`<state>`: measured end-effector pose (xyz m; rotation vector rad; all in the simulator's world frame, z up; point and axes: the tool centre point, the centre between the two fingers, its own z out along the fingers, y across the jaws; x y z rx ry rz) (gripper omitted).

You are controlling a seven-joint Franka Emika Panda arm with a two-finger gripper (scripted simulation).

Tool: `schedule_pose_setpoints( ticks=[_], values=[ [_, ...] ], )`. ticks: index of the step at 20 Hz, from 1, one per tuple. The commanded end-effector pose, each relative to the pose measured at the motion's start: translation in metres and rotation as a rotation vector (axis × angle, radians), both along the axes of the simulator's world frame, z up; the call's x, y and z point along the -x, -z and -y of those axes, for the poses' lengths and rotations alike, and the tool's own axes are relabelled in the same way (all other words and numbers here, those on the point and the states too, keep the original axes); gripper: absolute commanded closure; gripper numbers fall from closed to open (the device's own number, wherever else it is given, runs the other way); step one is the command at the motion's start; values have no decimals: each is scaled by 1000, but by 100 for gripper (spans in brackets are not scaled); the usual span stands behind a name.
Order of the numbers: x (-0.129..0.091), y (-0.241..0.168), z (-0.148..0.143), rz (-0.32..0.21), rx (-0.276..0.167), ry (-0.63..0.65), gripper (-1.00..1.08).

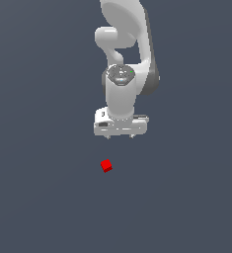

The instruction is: Pick up the red cube and move it to a goal position.

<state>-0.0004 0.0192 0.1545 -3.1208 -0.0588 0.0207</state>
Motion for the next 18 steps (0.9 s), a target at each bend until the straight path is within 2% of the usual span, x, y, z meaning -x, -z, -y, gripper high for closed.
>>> schedule_pose_setpoints(
  ticks=[1,10,18],
  values=[
    [0,0,0,0,0,0,-92],
    [-6,14,8,2,2,-44,-92],
    [-23,52,28,7,6,-161,-92]
  ],
)
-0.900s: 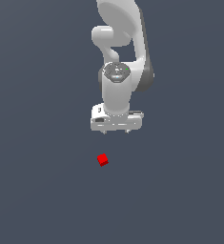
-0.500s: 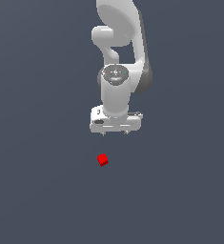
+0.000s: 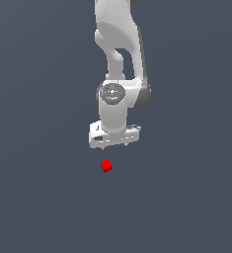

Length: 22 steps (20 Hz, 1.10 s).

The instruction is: Pick up the red cube and move it to a goal position.

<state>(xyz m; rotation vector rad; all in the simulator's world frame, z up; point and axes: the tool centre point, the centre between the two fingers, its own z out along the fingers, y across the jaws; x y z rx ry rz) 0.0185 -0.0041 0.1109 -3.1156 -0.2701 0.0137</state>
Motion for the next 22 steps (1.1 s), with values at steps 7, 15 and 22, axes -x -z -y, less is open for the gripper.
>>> schedule_pose_setpoints(
  ticks=[7,15,22],
  values=[
    [-27,52,25,6,6,-161,-92],
    [-47,83,37,11,11,-260,-92],
    [-54,91,39,12,12,-287,-92]
  ],
)
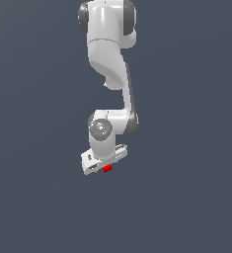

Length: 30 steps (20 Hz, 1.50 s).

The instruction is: Pick up the red cube and move it to a goal position.

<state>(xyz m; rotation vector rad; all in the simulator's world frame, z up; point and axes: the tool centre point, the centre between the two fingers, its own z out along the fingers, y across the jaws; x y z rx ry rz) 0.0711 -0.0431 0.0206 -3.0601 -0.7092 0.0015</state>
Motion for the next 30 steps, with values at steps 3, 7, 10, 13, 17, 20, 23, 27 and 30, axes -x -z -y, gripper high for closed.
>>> schedule_pose_setpoints(
  ticks=[3,7,10,13,17,20,23,27,30],
  values=[
    [-1,1,0,1,0,-4,108],
    [-1,1,0,1,0,-4,108],
    [-1,1,0,1,0,-4,108],
    [-1,0,0,1,0,-4,108],
    [0,-6,2,1,0,-4,108],
    [2,-17,4,1,0,-4,108],
    [4,-32,7,1,1,-5,108],
    [9,-62,14,1,1,-5,108],
    [14,-92,21,1,1,-5,108]
  ],
)
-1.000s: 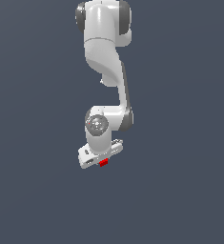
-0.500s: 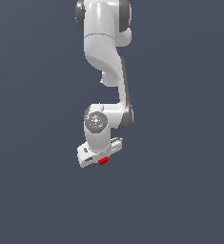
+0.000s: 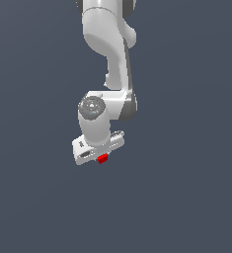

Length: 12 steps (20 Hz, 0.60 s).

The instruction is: Pick up the red cube and move it to a goal position.

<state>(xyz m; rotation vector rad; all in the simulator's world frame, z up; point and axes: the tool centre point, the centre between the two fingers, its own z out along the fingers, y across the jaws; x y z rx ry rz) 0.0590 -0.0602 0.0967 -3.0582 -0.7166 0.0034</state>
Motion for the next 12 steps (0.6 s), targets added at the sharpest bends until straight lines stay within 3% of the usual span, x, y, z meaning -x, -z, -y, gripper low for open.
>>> schedule_pose_setpoints(
  ticks=[1,12],
  values=[
    [4,-27,5,2,1,0,108],
    [15,-113,24,2,0,0,108]
  ],
)
